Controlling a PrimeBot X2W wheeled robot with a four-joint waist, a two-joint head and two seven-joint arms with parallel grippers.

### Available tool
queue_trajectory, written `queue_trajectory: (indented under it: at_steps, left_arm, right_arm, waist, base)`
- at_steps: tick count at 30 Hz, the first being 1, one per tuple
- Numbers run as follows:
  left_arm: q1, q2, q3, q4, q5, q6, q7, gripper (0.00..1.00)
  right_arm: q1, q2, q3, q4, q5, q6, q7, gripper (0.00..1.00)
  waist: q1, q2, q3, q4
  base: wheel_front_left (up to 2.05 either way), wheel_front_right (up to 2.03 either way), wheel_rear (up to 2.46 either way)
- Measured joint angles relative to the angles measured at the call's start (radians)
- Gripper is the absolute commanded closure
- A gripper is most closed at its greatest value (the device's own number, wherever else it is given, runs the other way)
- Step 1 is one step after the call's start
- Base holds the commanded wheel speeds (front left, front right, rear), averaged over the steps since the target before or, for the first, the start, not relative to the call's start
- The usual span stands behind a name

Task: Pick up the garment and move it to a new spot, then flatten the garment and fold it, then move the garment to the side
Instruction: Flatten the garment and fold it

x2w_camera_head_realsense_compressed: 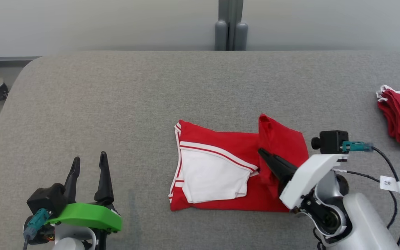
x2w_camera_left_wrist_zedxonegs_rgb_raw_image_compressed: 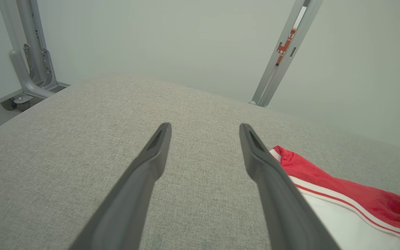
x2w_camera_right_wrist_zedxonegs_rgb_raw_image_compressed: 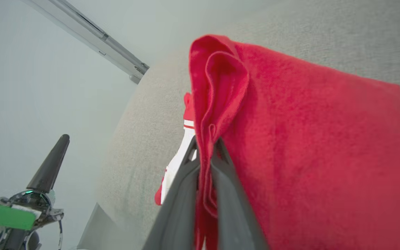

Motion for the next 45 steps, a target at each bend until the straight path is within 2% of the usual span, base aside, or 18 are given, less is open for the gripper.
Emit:
queue_trajectory:
  at_steps: [5,13,21,24,31,35,45]
  left_arm:
    - [-0.003,-0.012,-0.008,0.008,-0.001,-0.004,0.0,0.0]
    - [-0.029,-0.027,-0.009,0.021,-0.001,-0.012,-0.003,0.0]
    - [-0.045,-0.051,-0.013,0.042,0.003,-0.027,-0.006,0.0]
    - [-0.048,-0.057,-0.01,0.049,0.006,-0.031,-0.006,0.0]
    - [-0.053,-0.07,-0.005,0.061,0.016,-0.04,-0.009,0.0]
    - [-0.061,-0.077,-0.01,0.066,0.026,-0.049,-0.009,0.0]
    - [-0.094,-0.096,-0.041,0.083,0.057,-0.065,-0.01,0.0]
  right_arm:
    - [-0.066,0.035,0.062,0.1,0.055,0.0,-0.063,1.0]
    - [-0.187,0.039,0.198,0.283,0.181,0.0,-0.155,1.0]
    - [-0.307,0.04,0.283,0.486,0.241,0.0,-0.231,0.99]
    - [-0.343,0.04,0.323,0.535,0.271,0.0,-0.246,0.0]
    - [-0.4,0.04,0.396,0.547,0.372,0.0,-0.315,0.0]
    - [-0.421,0.041,0.393,0.543,0.379,0.0,-0.371,0.0]
    - [-0.45,-0.052,0.336,0.574,0.166,0.0,-0.597,0.0]
  waist:
    - [0.0,0.0,-0.001,0.046]
    - [0.0,0.0,0.011,0.113]
    - [0.0,0.0,0.031,0.156]
    - [0.0,0.0,0.037,0.162]
    - [0.0,0.0,0.041,0.155]
    - [0.0,0.0,0.041,0.141]
    - [0.0,0.0,0.041,0.095]
  base:
    - [0.0,0.0,0.0]
    - [0.0,0.0,0.0]
    - [0.0,0.0,0.0]
    - [0.0,0.0,0.0]
    - [0.0,0.0,0.0]
    - [0.0,0.0,0.0]
    - [0.0,0.0,0.0]
